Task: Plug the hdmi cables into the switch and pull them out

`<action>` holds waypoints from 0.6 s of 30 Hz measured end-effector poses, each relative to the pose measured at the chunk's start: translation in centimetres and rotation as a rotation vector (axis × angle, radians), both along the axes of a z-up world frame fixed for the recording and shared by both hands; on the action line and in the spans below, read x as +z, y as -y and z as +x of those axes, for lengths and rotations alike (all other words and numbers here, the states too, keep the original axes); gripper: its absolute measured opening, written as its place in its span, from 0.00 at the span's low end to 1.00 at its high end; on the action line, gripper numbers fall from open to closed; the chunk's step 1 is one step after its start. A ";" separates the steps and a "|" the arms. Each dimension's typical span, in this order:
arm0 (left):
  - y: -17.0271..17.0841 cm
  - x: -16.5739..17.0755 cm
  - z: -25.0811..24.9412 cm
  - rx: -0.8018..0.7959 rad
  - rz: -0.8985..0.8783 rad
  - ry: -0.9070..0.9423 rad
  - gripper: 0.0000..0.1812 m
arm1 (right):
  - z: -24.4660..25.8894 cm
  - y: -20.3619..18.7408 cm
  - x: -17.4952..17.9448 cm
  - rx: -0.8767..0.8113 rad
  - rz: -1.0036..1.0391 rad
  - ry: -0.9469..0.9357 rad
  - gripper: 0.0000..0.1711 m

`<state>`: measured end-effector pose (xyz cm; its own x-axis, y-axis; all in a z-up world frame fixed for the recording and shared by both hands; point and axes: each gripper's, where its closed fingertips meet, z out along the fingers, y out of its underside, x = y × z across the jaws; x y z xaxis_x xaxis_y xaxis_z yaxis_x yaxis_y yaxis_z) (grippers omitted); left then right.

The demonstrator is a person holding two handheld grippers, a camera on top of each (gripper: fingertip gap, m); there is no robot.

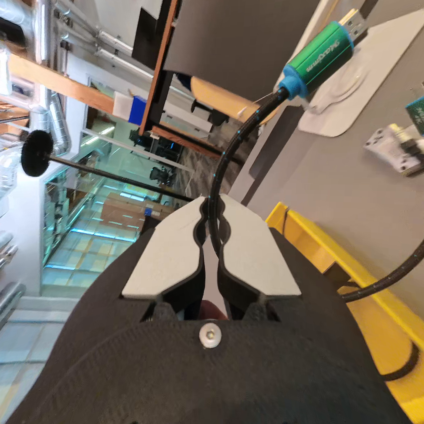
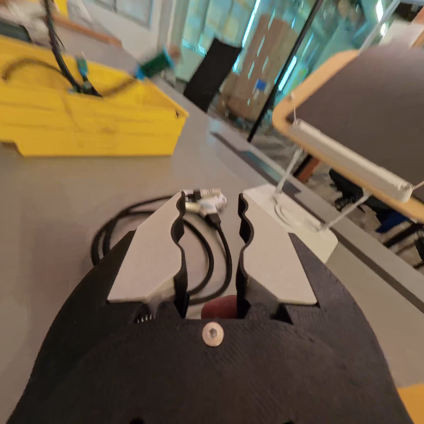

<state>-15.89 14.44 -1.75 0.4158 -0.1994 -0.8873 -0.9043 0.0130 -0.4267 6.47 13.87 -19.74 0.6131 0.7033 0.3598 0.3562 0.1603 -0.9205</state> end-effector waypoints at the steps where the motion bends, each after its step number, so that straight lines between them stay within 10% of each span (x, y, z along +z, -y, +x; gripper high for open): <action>1: -0.3 -0.8 1.1 -0.020 -0.020 -0.004 0.03 | -0.3 0.5 1.5 0.031 0.025 -0.043 0.25; 7: -1.8 -6.2 5.4 -0.079 -0.167 0.014 0.03 | -2.2 2.3 7.8 0.153 0.160 -0.159 0.24; 18: -2.2 -12.4 8.1 -0.157 -0.357 0.064 0.03 | -5.6 0.7 6.9 0.204 0.263 -0.058 0.15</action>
<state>-7.80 16.64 -14.10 0.4082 -0.5565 -0.7237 -0.8743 -0.0102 -0.4852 0.85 13.17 -12.79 0.4940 0.7015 0.5137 0.2401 0.4578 -0.8560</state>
